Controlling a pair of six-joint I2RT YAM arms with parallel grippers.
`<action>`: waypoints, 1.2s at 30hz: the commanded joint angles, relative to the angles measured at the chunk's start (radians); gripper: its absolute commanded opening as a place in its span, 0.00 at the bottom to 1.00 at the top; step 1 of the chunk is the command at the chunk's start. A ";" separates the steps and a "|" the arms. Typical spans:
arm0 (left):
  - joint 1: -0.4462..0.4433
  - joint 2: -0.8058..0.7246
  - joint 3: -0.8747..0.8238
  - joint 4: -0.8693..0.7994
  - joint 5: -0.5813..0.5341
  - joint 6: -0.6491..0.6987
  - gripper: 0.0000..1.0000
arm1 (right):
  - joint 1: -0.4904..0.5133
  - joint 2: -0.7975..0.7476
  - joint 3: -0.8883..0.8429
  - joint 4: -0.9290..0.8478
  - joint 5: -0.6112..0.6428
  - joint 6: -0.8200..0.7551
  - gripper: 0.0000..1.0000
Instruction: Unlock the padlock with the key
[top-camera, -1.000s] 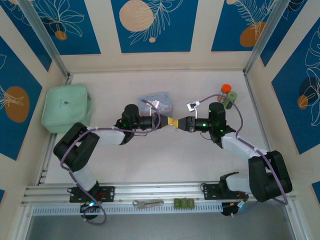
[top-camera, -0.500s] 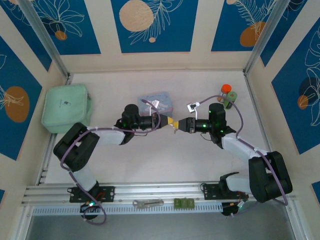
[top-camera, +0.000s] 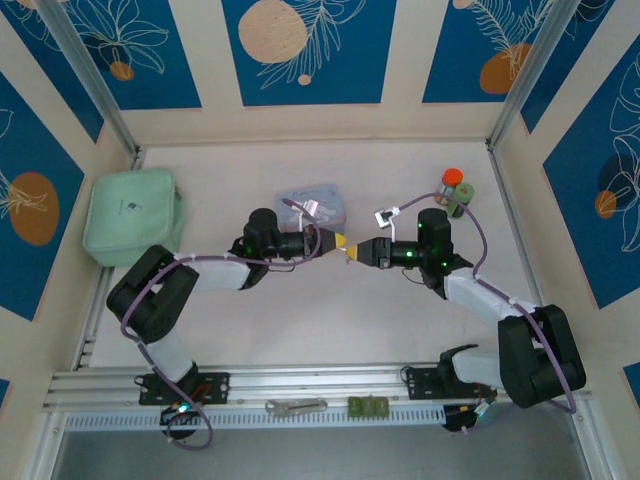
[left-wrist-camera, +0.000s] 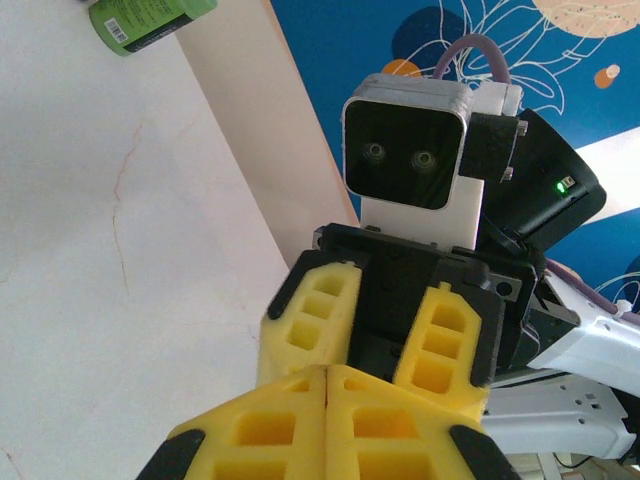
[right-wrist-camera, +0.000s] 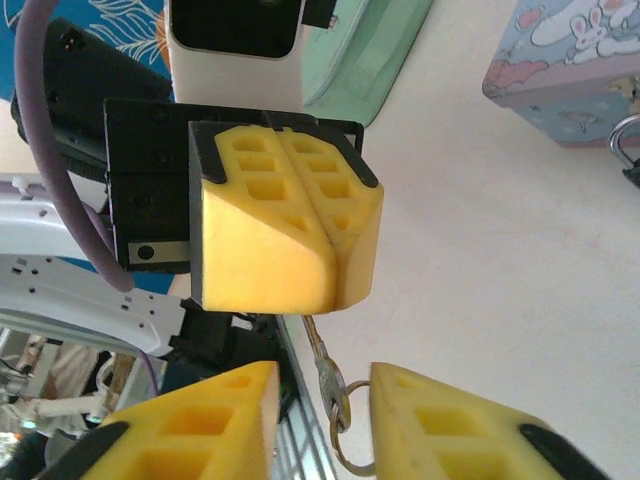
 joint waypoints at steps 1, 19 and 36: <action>0.009 -0.027 -0.003 0.031 -0.010 -0.007 0.00 | -0.002 -0.006 -0.007 0.011 0.000 0.005 0.23; 0.029 -0.031 -0.029 0.068 -0.083 -0.020 0.51 | -0.003 0.045 0.008 0.055 0.005 0.013 0.00; 0.007 -0.133 -0.172 -0.378 -0.734 0.367 0.47 | -0.078 0.013 -0.036 -0.022 0.107 0.013 0.00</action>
